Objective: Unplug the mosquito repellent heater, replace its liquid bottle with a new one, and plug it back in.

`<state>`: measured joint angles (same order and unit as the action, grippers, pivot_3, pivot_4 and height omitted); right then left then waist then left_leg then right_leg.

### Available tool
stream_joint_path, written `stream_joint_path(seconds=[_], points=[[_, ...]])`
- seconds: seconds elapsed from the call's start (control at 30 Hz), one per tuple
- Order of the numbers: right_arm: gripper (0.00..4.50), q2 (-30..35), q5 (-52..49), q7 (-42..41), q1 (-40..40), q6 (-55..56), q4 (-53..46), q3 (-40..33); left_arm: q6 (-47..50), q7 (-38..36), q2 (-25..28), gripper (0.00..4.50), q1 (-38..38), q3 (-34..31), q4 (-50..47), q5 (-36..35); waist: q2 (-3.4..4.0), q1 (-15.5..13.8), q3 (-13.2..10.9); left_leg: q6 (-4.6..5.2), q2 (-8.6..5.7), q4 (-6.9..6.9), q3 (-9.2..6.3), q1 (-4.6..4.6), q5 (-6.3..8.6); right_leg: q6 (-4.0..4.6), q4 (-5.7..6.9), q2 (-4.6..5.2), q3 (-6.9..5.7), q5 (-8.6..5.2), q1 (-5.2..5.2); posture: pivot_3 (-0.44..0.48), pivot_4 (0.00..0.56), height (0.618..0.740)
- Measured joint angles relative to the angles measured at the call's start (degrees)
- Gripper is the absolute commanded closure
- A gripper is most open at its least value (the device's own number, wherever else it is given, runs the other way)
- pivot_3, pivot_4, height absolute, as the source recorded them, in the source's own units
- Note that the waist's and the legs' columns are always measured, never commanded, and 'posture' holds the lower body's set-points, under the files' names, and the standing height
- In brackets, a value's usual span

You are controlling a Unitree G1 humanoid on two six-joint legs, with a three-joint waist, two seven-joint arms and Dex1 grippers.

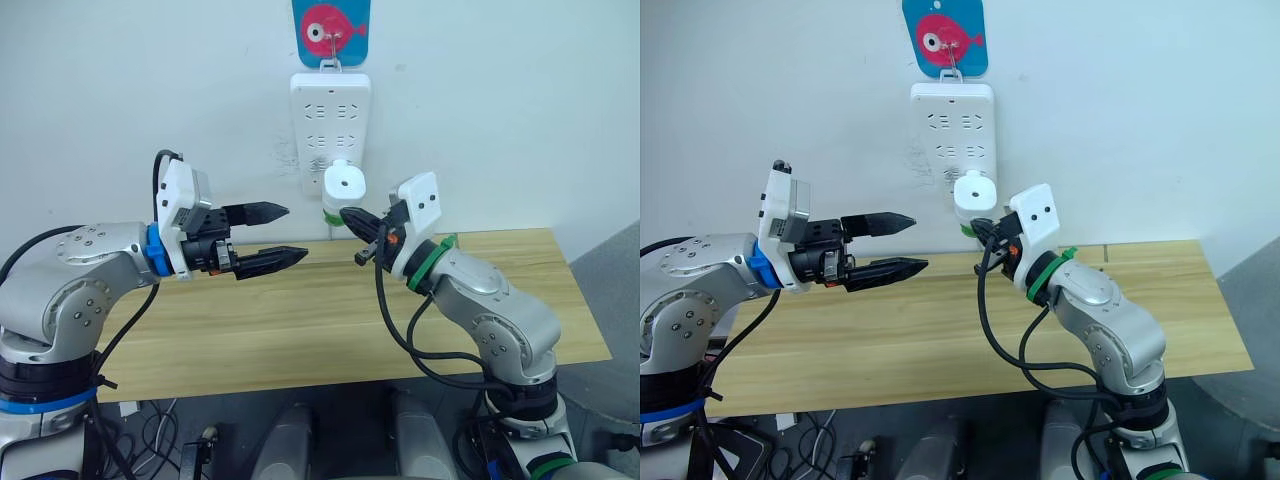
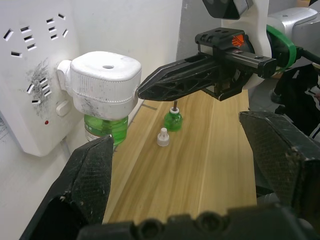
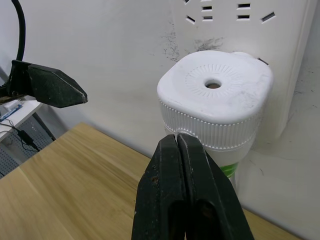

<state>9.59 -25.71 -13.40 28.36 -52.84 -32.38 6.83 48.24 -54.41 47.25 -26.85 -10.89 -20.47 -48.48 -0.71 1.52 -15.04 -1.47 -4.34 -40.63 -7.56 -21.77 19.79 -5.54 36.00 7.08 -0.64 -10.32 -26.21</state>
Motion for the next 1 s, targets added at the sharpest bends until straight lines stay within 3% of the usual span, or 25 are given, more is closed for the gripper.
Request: stream_joint_path(seconds=[0.47,1.0], points=[[4.45,-0.9,1.08,1.18,0.45,1.64,2.02,0.14,-1.53,3.83,-5.03,0.0,-5.12,-0.15,0.57,-0.95,0.0,-0.18,0.0,-0.14,0.0,-0.19,-0.01,0.06,-0.09,0.01,0.13,-0.01,0.03,0.01,0.06,0.067,0.23,0.74],[4.45,-0.99,4.1,1.79,1.61,4.11,3.51,2.28,-2.41,3.68,-4.69,0.0,-4.85,0.08,0.69,-0.6,0.0,-0.25,0.0,-0.29,0.0,-0.19,-0.05,0.11,-0.26,0.15,0.24,-0.03,0.04,0.12,0.07,0.066,0.229,0.74]])
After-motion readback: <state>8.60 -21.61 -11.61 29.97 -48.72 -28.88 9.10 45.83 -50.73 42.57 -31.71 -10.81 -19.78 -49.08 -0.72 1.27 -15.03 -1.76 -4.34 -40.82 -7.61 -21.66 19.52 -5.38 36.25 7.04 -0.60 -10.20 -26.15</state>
